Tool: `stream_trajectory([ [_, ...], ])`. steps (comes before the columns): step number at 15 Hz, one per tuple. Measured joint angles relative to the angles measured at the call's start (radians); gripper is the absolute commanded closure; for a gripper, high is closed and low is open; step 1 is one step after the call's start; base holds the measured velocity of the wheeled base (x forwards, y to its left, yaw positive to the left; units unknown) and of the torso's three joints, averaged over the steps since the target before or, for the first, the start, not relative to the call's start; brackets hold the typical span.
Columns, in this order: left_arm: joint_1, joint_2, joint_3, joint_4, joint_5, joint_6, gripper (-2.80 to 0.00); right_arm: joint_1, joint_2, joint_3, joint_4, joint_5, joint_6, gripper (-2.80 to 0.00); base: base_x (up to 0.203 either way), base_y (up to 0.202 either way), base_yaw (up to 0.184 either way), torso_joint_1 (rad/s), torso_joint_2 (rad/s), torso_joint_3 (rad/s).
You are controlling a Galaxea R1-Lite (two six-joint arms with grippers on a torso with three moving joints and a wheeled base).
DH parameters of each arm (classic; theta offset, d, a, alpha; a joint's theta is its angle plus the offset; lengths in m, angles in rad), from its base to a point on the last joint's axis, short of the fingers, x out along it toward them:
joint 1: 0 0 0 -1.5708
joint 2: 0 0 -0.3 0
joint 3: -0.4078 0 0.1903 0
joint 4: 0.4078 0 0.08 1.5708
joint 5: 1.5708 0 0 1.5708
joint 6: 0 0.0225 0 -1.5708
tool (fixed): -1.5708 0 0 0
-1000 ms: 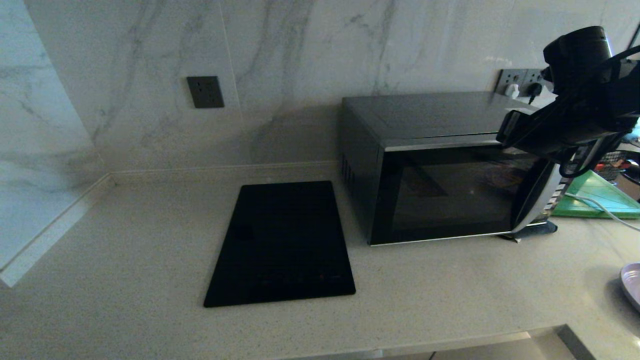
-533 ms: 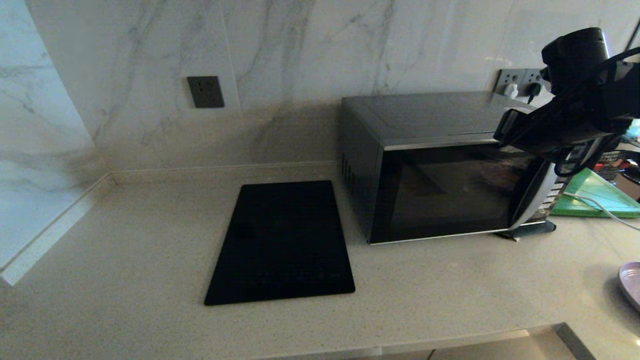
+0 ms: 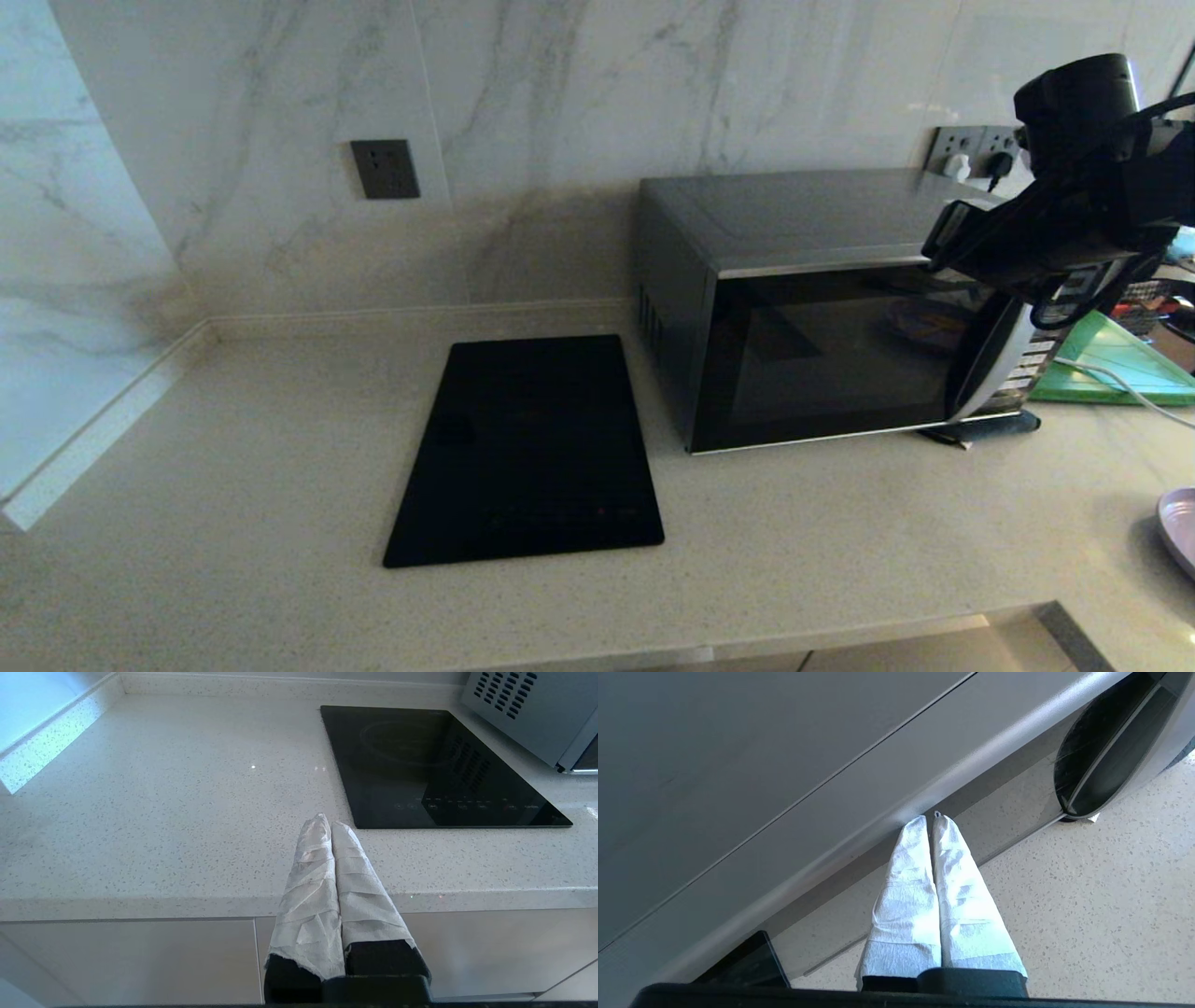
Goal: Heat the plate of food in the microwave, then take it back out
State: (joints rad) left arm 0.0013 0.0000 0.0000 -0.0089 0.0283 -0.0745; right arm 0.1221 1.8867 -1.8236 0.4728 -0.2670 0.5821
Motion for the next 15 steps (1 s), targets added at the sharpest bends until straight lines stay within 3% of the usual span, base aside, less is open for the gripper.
stream_trajectory([
  [3,0.0,0.0,0.0,0.0,0.0,0.0,0.0,0.0,-0.07,0.088,0.001,-0.003,-0.029,0.0,0.0,0.0,0.0,0.0,0.0,0.0],
  [7,0.0,0.0,0.0,0.0,0.0,0.0,0.0,-0.009,-0.244,0.307,0.006,-0.04,-0.109,0.0,0.0,0.0,0.0,0.0,0.0,0.0],
  [15,0.0,0.0,0.0,0.0,0.0,0.0,0.0,-0.193,-0.794,0.736,-0.004,-0.115,-0.432,0.0,0.0,0.0,0.0,0.0,0.0,0.0],
])
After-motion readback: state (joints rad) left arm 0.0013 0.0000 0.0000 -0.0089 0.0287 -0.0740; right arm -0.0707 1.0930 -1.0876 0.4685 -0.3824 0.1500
